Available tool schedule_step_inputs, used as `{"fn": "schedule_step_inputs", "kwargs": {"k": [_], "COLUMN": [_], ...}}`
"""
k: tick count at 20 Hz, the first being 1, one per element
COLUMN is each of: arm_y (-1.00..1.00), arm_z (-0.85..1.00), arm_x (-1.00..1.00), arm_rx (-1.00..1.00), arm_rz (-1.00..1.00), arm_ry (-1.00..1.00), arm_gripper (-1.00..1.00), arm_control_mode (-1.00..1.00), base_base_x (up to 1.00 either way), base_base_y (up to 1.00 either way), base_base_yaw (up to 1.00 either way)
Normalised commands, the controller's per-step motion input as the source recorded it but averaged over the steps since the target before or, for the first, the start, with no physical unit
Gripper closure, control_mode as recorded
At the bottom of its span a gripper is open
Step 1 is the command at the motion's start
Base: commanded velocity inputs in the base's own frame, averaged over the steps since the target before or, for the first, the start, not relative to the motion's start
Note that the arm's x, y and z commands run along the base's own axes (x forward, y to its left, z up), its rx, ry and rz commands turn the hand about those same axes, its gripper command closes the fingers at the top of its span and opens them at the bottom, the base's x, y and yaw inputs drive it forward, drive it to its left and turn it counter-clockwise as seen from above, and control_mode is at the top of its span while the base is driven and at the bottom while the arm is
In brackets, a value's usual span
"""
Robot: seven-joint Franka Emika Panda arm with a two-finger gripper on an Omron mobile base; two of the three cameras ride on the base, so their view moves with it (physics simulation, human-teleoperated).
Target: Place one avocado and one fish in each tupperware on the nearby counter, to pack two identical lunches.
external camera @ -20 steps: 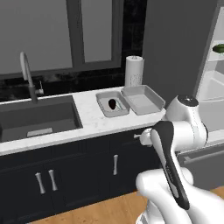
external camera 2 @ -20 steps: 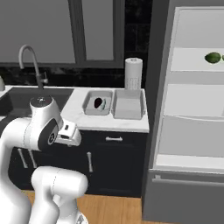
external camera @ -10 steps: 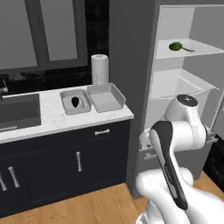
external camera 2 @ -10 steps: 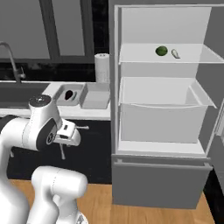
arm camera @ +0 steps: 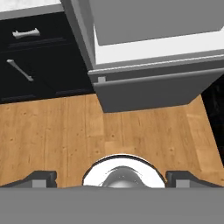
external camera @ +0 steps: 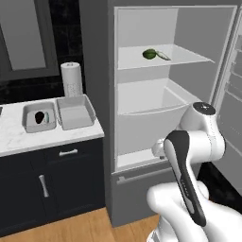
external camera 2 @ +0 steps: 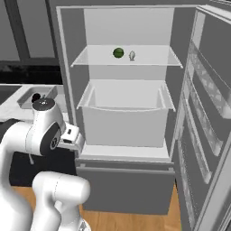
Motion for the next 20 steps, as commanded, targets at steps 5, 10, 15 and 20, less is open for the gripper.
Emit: {"fn": "schedule_step_inputs", "kwargs": {"k": [5,10,15,20], "arm_y": [0.0,0.0,0.0,0.0], "arm_z": [0.0,0.0,0.0,0.0], "arm_x": [0.0,0.0,0.0,0.0], "arm_rx": [0.0,0.0,0.0,0.0], "arm_rz": [0.0,0.0,0.0,0.0], "arm_ry": [0.0,0.0,0.0,0.0], "arm_gripper": [-1.0,-1.0,-1.0,-1.0], "arm_control_mode": [1.0,1.0,1.0,1.0], "base_base_x": [0.58,0.61,0.67,0.71], "base_base_y": [-0.26,-0.23,-0.41,-0.36], "base_base_yaw": [0.0,0.0,0.0,0.0]}}
